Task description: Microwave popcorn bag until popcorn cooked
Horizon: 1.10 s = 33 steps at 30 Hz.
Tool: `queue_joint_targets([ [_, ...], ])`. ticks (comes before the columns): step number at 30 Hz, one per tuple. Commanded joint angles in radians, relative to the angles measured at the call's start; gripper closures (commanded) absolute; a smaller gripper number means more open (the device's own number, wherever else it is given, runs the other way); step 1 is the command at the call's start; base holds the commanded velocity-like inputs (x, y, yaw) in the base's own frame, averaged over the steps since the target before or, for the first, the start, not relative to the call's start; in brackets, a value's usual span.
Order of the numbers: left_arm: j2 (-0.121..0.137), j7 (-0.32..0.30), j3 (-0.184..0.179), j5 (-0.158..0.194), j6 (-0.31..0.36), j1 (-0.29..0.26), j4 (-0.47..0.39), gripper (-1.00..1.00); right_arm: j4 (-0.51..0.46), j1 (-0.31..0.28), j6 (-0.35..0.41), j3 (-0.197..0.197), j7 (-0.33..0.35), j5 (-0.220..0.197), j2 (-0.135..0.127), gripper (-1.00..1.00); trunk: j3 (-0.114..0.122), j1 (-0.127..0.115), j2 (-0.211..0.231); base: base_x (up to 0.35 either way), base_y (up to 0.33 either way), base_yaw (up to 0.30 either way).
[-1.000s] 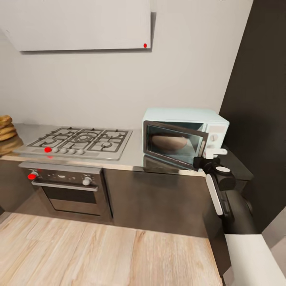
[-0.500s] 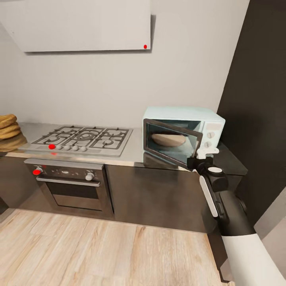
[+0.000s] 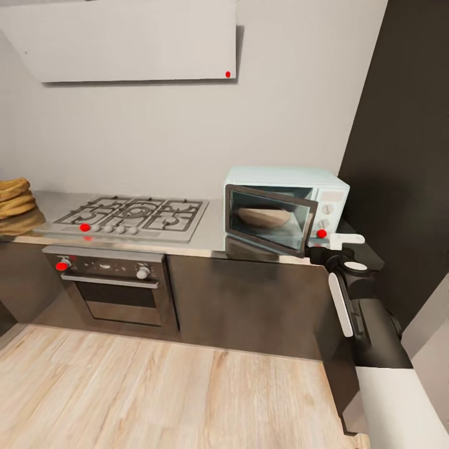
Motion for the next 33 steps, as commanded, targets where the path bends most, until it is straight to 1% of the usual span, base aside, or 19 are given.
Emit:
queue_joint_targets([
  [1, -0.001, 0.000, 0.004, 0.000, -0.003, -0.001, 0.001, -1.00, -0.001, -0.001, 0.005, 0.001, -0.003, 0.001, 0.000, -1.00, -0.001, 0.000, -0.001, -0.177, -0.005, 0.000],
  [4, -0.001, 0.000, 0.005, 0.001, -0.003, -0.001, 0.001, -1.00, -0.001, -0.001, 0.005, 0.001, -0.003, 0.000, 0.000, -1.00, -0.001, 0.000, -0.001, -0.231, -0.077, 0.000],
  [7, -0.001, 0.000, 0.007, 0.007, -0.003, -0.001, 0.001, -1.00, -0.001, 0.000, 0.004, 0.002, -0.001, -0.001, 0.000, -1.00, -0.001, 0.000, -0.001, -0.056, -0.038, 0.000],
  [9, -0.001, 0.000, 0.008, 0.009, -0.003, -0.001, 0.001, -1.00, -0.001, 0.001, -0.011, 0.004, 0.001, -0.001, 0.000, -1.00, -0.001, 0.000, -0.001, -0.012, -0.008, 0.000],
  [13, 0.000, 0.003, 0.019, 0.014, -0.003, -0.002, 0.000, -1.00, -0.001, 0.003, -0.020, 0.002, -0.002, -0.003, 0.000, -1.00, -0.001, 0.000, -0.001, -0.002, -0.001, 0.000],
  [15, 0.000, 0.003, 0.030, 0.012, -0.003, -0.002, -0.001, -1.00, -0.006, 0.016, -0.028, 0.002, -0.001, -0.002, 0.000, -1.00, -0.001, 0.000, -0.001, 0.000, 0.000, 0.000],
  [17, 0.000, 0.003, 0.033, 0.010, -0.003, -0.002, -0.001, -1.00, -0.025, 0.046, -0.072, 0.002, -0.002, 0.000, 0.000, -1.00, -0.001, 0.000, -0.001, 0.000, 0.000, 0.000],
  [18, 0.001, 0.003, 0.034, 0.010, -0.003, -0.002, -0.001, -1.00, -0.035, 0.068, -0.117, 0.002, -0.002, 0.001, 0.000, -1.00, -0.001, 0.000, -0.001, 0.000, 0.000, 0.000],
  [20, 0.000, 0.003, 0.036, 0.011, -0.003, -0.003, -0.001, -1.00, -0.043, 0.109, -0.180, 0.002, 0.003, 0.001, -0.001, -1.00, -0.001, 0.000, -0.001, 0.000, 0.000, 0.000],
  [22, 0.000, 0.000, 0.035, 0.011, -0.003, -0.004, -0.001, -1.00, -0.038, 0.129, -0.205, 0.005, 0.010, -0.001, -0.003, -1.00, -0.001, 0.000, -0.001, 0.000, 0.000, 0.000],
  [26, 0.001, -0.003, 0.035, 0.010, -0.003, -0.004, -0.001, -1.00, -0.035, 0.133, -0.210, 0.014, 0.028, -0.006, -0.010, -1.00, -0.001, 0.000, -0.001, 0.010, -0.023, 0.000],
  [33, 0.001, -0.002, 0.034, 0.006, -0.003, -0.004, -0.001, -1.00, -0.034, 0.121, -0.210, 0.003, 0.045, -0.010, -0.012, -1.00, -0.001, 0.000, -0.001, 0.145, -0.258, 0.000],
])
